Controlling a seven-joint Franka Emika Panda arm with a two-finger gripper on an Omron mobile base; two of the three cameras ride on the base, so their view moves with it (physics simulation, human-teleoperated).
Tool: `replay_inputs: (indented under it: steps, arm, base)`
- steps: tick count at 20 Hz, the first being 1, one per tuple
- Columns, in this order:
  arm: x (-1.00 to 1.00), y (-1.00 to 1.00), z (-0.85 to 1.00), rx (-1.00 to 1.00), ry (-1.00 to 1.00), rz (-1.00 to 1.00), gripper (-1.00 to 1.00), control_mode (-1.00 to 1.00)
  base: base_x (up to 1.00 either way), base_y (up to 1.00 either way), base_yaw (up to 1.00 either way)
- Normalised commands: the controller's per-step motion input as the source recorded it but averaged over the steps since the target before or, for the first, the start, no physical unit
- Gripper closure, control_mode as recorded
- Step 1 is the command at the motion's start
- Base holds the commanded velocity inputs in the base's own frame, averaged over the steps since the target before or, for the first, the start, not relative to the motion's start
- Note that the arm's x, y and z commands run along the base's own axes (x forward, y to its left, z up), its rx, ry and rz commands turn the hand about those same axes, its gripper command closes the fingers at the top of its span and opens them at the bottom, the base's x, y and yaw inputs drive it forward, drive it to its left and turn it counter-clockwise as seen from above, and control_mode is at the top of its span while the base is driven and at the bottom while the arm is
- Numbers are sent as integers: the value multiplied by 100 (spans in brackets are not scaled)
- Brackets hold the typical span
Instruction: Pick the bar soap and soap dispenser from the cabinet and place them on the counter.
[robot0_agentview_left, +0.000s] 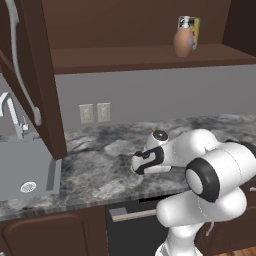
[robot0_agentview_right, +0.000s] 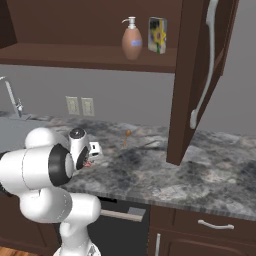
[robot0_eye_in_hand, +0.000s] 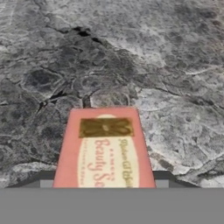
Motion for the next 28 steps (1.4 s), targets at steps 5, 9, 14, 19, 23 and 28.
replay_inputs:
  steps: [5, 9, 14, 19, 23, 28]
  arm:
    - [0, 0, -19, 0, 0, 0, -100, -100]
    - [0, 0, -18, 0, 0, 0, -100, -100]
    - [0, 0, -9, 0, 0, 0, -100, -100]
    - [0, 0, 6, 0, 0, 0, -100, -100]
    - [-1, 0, 42, 0, 0, 0, -100, -100]
    - [0, 0, 53, 0, -2, 0, -100, -100]
  base:
    - [0, 0, 0]
    - [0, 0, 0]
    - [0, 0, 0]
    - [0, 0, 0]
    - [0, 0, 0]
    - [0, 0, 0]
